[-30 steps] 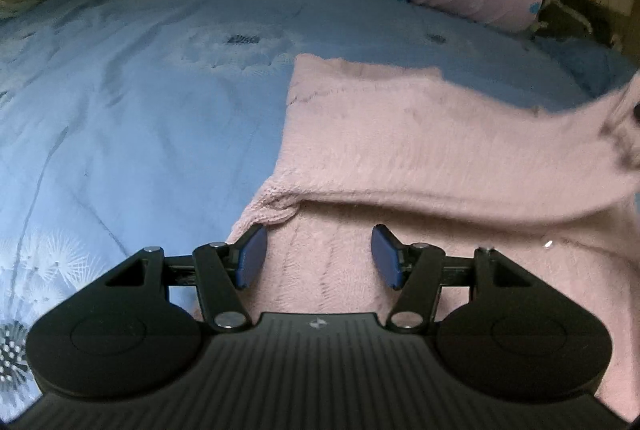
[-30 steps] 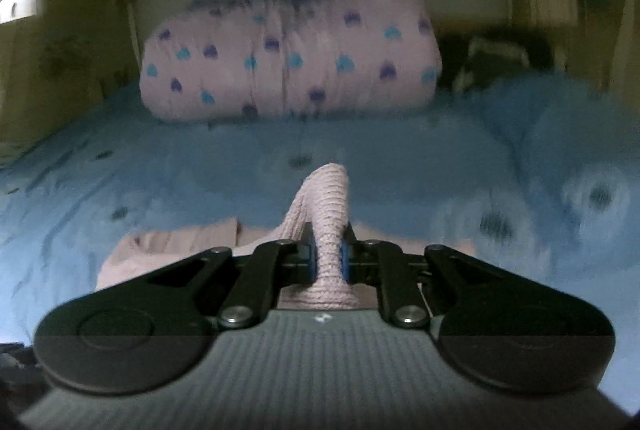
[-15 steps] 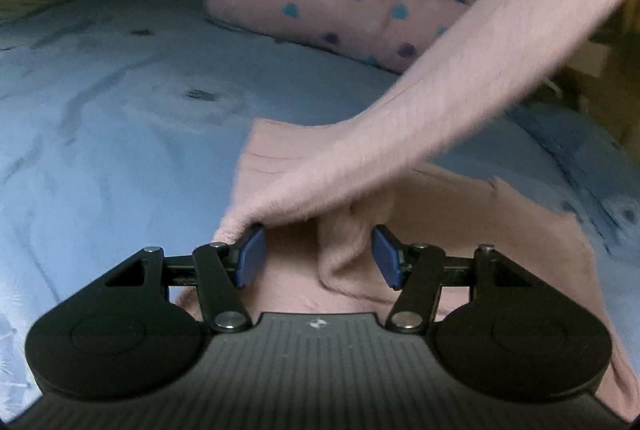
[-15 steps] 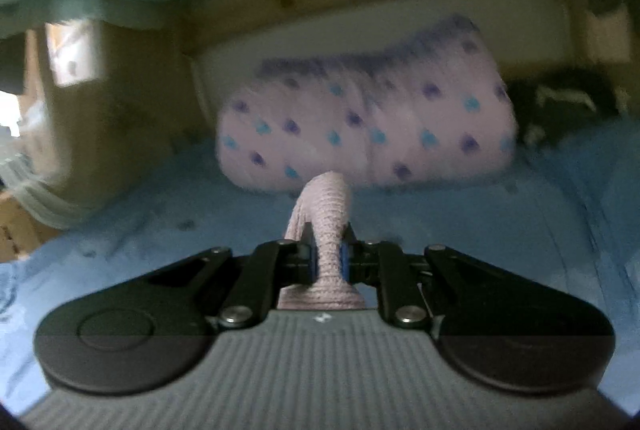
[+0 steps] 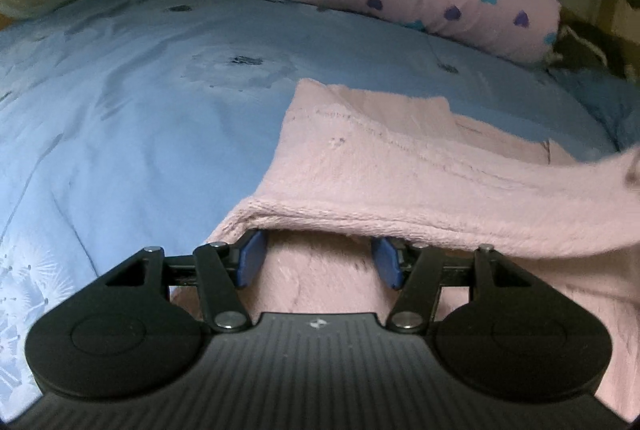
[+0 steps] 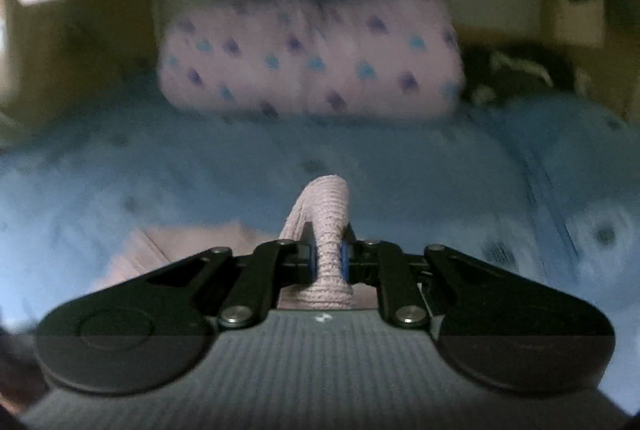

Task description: Fold small clothes

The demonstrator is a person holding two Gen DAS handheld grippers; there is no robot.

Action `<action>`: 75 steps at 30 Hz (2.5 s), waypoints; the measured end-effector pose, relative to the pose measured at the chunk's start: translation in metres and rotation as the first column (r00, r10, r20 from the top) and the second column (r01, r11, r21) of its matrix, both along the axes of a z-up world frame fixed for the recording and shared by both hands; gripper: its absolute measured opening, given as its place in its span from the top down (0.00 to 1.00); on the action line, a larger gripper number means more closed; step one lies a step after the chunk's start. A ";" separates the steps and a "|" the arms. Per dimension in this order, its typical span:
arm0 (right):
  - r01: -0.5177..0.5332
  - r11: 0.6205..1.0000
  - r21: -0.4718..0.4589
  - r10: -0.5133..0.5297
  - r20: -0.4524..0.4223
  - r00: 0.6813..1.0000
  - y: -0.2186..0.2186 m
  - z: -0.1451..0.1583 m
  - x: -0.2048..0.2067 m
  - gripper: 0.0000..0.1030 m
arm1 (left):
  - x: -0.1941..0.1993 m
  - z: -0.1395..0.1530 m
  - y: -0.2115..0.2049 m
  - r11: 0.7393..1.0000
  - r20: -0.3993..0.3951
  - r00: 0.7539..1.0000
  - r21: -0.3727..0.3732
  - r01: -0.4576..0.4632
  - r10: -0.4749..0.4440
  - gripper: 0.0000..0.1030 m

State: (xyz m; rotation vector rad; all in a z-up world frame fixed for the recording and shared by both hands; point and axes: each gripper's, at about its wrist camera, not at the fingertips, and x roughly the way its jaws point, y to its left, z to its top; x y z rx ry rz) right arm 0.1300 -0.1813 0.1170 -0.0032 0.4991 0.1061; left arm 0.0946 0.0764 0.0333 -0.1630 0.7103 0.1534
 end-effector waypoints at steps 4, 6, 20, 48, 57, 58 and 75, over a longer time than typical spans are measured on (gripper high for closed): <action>0.052 0.998 0.019 -0.049 -0.114 0.992 -0.027 -0.055 -0.001 0.86 | -0.016 0.005 -0.010 0.998 -0.041 0.997 0.027 0.060 -0.059 0.38; 0.065 0.997 0.052 -0.056 -0.149 0.987 -0.035 -0.076 -0.004 0.86 | -0.024 0.011 -0.011 0.995 -0.059 0.994 0.022 0.093 -0.092 0.38; 0.105 0.969 0.225 -0.064 -0.183 0.981 -0.060 -0.102 -0.002 0.62 | 0.016 0.032 -0.026 0.972 0.083 0.969 0.020 0.233 -0.234 0.38; 0.043 0.991 0.130 -0.043 -0.002 0.999 -0.052 -0.069 -0.030 0.70 | 0.041 0.004 -0.035 0.956 0.064 0.970 0.196 0.218 -0.234 0.34; -0.008 1.000 0.010 0.009 -0.158 0.987 -0.031 -0.104 -0.005 0.72 | 0.040 0.000 -0.041 0.947 0.060 0.966 0.223 0.233 -0.252 0.29; -0.003 1.000 0.009 0.005 -0.156 0.988 -0.032 -0.104 -0.004 0.72 | 0.040 0.000 -0.041 0.946 0.060 0.966 0.223 0.233 -0.252 0.28; -0.098 0.993 0.066 0.101 -0.042 0.994 -0.009 -0.063 -0.081 0.50 | -0.053 0.047 -0.045 0.940 0.023 0.962 0.220 0.261 -0.273 0.21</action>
